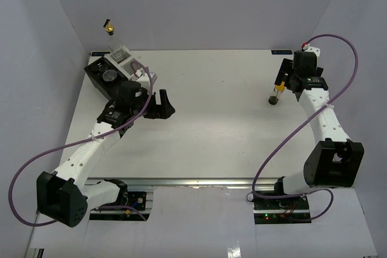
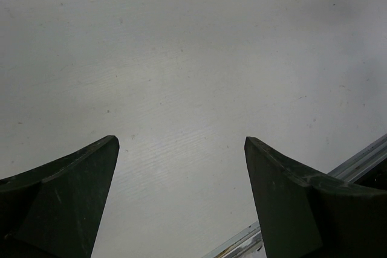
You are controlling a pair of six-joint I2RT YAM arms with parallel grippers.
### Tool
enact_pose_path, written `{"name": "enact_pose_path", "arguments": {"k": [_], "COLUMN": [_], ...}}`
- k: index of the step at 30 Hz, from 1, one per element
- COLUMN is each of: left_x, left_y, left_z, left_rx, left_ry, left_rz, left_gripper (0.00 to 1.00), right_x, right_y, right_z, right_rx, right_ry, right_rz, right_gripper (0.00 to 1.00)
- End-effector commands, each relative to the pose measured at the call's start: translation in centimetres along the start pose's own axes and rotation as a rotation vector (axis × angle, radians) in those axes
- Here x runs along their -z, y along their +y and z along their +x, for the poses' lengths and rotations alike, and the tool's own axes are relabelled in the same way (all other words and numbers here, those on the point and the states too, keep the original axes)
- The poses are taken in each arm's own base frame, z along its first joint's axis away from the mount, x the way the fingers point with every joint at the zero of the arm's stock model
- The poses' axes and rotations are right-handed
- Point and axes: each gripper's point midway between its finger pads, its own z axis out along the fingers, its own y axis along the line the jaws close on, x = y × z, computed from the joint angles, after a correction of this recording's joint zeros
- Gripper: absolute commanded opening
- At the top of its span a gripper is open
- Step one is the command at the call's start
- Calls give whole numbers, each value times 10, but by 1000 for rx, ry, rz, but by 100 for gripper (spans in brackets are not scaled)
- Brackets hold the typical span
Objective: Organize the condiment bottles
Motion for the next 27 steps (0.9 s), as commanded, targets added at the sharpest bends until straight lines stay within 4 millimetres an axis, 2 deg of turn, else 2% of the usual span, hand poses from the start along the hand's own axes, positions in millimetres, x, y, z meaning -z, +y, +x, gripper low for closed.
{"name": "enact_pose_path", "arguments": {"k": [1,4,14,22,27], "left_x": [10,9,6,4,4], "left_y": [-1,1,3,6,7], "left_z": [-3,-2,0,2,1], "left_rx": [-25,-26,-25,-24,-25], "left_ry": [-52,-42,-34,-25,-25], "left_rz": [-1,-15,-21,-35,-38], "left_gripper": [96,96,96,96,96], "right_x": [-12,-28,-61,-74,-75], "right_y": [15,20,34,39,36], "right_z": [-40,-37,-28,-17,-12], "right_rx": [-4,7,49,57,65], "right_ry": [-100,-77,-32,2,13], "right_rz": [-72,-75,-98,-104,-91], "right_gripper": [99,99,99,90,84]}}
